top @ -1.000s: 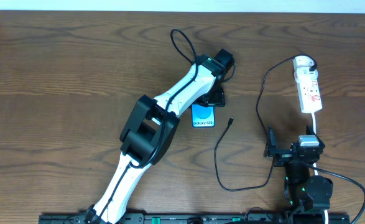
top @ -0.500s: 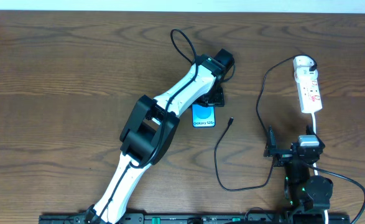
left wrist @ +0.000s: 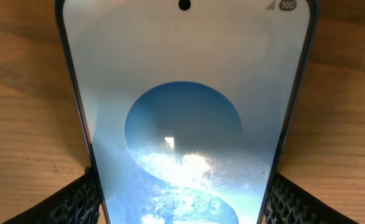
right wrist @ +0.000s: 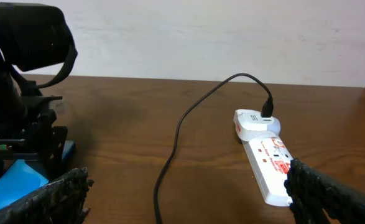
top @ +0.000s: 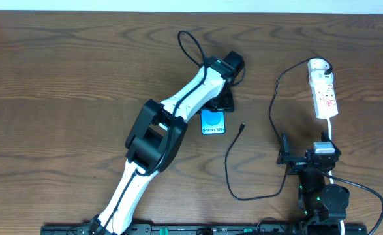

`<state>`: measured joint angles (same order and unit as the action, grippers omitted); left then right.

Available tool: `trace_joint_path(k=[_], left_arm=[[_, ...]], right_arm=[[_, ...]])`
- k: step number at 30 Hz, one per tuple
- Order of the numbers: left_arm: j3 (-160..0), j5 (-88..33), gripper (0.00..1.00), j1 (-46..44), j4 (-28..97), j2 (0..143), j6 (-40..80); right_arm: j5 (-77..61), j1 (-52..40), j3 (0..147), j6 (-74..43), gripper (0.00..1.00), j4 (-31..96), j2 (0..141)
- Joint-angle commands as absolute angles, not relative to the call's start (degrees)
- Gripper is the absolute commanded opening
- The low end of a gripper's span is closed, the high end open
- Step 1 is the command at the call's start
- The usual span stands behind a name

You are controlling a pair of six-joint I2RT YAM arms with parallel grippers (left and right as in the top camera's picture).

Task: Plug charger to phone and switch on socket
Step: 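Close the left gripper on the smartphone's long edges, then lift the smartphone with the left gripper and raise it upright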

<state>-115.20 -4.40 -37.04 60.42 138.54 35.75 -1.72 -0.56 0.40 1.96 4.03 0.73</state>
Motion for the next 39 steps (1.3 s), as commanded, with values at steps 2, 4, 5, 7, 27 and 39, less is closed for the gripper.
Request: trace_joint_path(k=[2,4,5,7,27,39], left_arm=[[-115.3,-5.6,0.75,-35.9,61.9,139.6,35.7],[-115.3,-5.6,0.75,-35.7,62.2,138.6,35.7],[-115.3,-5.6,0.75,-35.5,62.4,138.0,35.7],[-115.3,-6.3,0.75,-35.2,63.0,136.6,35.7],[-115.3,-14.0,0.72,-34.1,70.7,132.9,35.6],[-115.3,-38.2,0.71,-31.3,71.0,132.9,30.0]], right_arm=[[-1.7,-0.8,0.3,2.2,0.99,4.3,0.6],[-1.7,-0.8,0.3,2.2,0.99,4.3,0.6],[-1.7,-0.8,0.3,2.2,0.99,4.3,0.6],[-1.7,-0.8,0.3,2.2,0.99,4.3,0.6],[-1.7,-0.8,0.3,2.2,0.99,4.3,0.6],[-1.7,-0.8,0.3,2.2,0.99,4.3,0.6]])
